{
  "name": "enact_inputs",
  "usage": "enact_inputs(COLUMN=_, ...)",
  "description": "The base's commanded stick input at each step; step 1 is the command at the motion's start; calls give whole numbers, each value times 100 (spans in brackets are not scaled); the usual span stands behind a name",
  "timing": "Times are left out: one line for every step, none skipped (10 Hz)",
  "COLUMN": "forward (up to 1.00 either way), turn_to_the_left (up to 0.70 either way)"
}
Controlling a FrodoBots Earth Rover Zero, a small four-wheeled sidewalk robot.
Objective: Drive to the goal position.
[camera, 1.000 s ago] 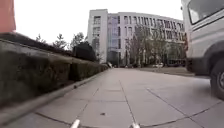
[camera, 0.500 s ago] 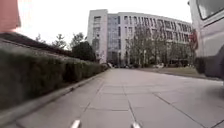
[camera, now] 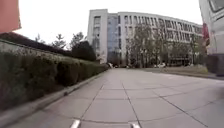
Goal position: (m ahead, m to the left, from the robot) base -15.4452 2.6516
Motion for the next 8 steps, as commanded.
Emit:
enact_inputs(forward=7, turn_to_the_left=0)
enact_inputs(forward=0, turn_to_the_left=0)
enact_inputs(forward=0, turn_to_the_left=3)
enact_inputs(forward=0, turn_to_the_left=65)
enact_inputs(forward=0, turn_to_the_left=70)
enact_inputs(forward=0, turn_to_the_left=70)
enact_inputs(forward=0, turn_to_the_left=70)
enact_inputs(forward=0, turn_to_the_left=70)
